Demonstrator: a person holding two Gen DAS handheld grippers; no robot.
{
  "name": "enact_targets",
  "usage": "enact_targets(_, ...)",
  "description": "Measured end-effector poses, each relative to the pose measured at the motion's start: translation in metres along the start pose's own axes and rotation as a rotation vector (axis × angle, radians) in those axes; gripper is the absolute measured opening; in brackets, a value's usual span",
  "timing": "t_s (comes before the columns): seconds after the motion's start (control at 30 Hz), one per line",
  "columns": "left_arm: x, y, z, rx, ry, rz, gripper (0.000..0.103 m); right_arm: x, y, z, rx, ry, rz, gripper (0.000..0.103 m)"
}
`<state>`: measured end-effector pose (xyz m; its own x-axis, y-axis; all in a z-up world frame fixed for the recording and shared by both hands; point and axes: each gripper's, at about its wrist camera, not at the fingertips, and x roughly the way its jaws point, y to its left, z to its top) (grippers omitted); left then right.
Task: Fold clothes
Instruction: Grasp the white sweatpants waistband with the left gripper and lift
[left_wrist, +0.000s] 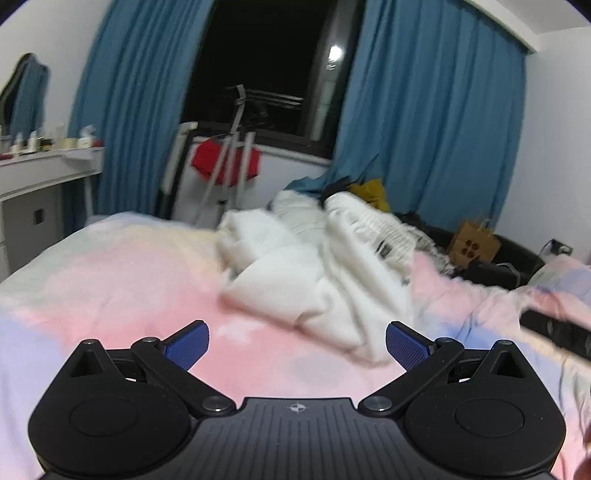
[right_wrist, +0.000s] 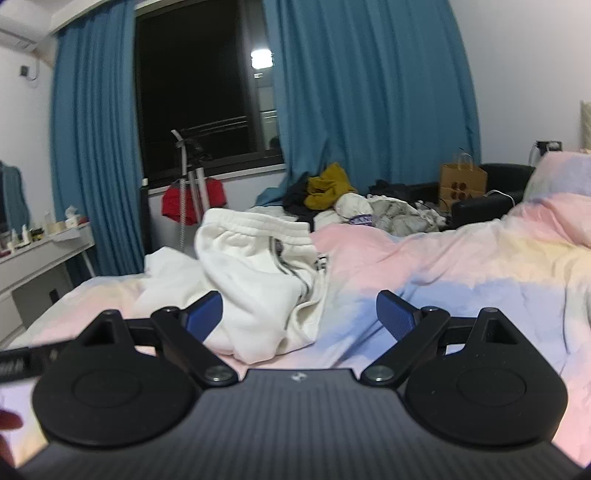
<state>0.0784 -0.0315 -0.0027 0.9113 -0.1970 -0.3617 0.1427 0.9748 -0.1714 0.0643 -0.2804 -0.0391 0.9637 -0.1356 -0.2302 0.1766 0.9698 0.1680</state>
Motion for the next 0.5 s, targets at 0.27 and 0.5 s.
enact_targets(0.27, 0.148, -0.056, 0.063, 0.168, 0.003, -0.034, 0.098, 0.034, -0.022, -0.01, 0.044, 0.022, -0.04, 0.092)
enact_targets(0.5, 0.274, -0.076, 0.106, 0.186, 0.052, -0.01, 0.096, 0.075, -0.028, -0.031, 0.092, 0.088, -0.025, 0.092)
